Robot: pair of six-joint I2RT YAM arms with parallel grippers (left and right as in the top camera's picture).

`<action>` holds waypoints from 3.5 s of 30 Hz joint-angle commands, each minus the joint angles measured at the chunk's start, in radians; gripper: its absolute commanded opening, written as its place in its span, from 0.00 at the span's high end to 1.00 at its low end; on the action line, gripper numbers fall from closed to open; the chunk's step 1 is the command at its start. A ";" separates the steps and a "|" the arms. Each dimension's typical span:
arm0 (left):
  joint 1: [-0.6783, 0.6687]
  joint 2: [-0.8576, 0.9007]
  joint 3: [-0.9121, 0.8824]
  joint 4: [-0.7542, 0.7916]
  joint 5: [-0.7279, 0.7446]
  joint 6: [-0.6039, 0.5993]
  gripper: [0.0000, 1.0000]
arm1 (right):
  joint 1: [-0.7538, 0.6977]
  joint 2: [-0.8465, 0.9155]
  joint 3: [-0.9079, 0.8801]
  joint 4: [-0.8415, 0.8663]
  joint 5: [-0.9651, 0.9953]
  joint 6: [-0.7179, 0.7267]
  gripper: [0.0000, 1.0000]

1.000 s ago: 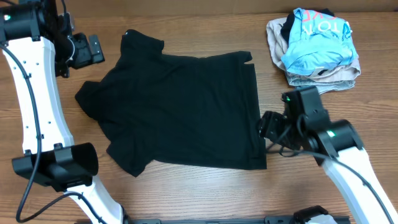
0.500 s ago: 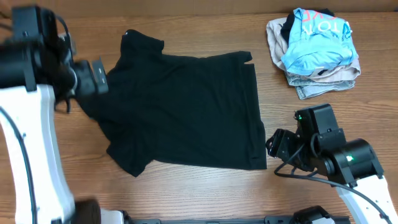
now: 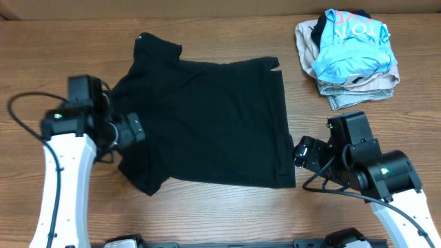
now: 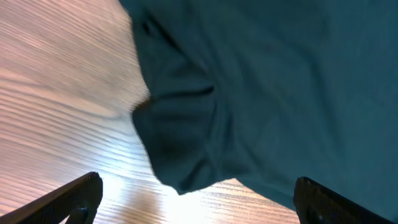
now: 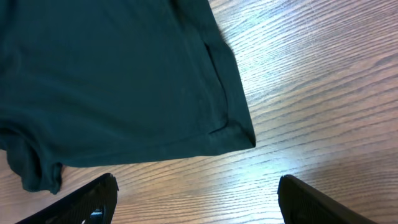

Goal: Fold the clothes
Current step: 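Move both grippers to the t-shirt's bottom corners and grasp the hem, then lift the bottom hem with both grippers and fold it up toward the collar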

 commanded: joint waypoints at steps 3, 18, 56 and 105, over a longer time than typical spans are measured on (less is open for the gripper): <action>0.000 0.013 -0.217 0.181 0.036 -0.136 0.00 | -0.001 0.026 0.021 0.006 0.016 -0.014 0.14; 0.012 0.013 -0.536 0.519 -0.098 -0.273 0.08 | -0.001 0.113 0.021 0.006 0.005 -0.014 0.15; 0.040 0.012 -0.145 0.121 -0.111 0.032 0.96 | -0.001 0.156 0.021 0.026 -0.004 -0.006 0.24; 0.040 0.013 -0.106 0.092 -0.109 0.008 0.96 | 0.142 0.418 -0.311 0.329 0.024 0.303 0.96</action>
